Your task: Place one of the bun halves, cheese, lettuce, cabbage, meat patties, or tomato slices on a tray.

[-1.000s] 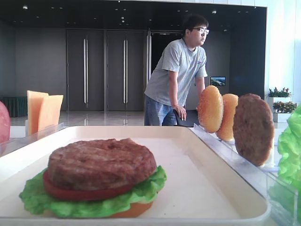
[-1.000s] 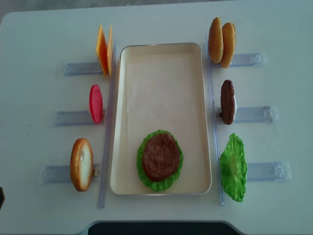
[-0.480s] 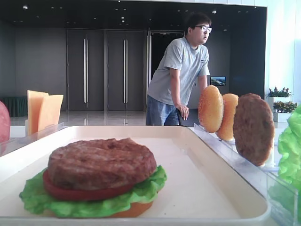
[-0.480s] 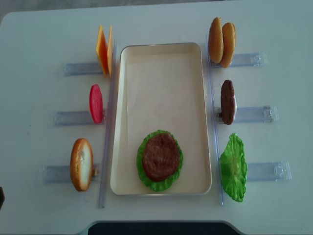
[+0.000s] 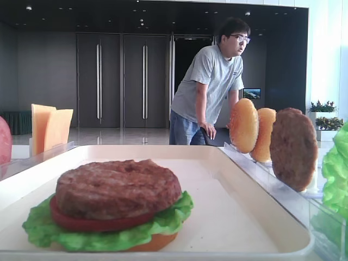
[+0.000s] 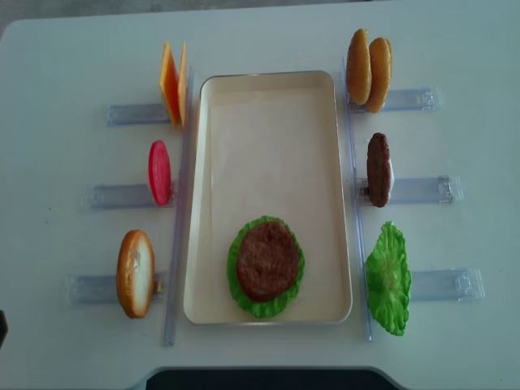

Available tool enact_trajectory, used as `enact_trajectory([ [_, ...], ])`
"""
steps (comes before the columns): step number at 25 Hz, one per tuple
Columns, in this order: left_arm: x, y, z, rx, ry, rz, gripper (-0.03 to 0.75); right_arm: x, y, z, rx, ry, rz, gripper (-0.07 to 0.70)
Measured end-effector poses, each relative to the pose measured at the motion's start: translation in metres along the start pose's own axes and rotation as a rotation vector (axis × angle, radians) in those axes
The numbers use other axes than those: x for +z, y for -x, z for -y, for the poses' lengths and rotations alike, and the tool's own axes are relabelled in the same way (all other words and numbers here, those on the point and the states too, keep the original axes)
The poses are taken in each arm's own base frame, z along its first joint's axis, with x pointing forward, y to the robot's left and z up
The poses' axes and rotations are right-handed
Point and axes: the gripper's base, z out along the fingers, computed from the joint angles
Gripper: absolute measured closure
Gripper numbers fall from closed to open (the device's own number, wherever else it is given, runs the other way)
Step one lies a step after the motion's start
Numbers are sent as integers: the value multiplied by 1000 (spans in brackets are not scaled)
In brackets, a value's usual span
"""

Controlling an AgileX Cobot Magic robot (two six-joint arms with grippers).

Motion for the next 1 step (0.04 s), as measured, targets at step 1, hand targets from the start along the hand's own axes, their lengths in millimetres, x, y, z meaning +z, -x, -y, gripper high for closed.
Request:
enact_trajectory([
  [1, 0, 0, 0, 0, 0, 0, 496, 0, 0, 0, 0, 0, 0, 310],
])
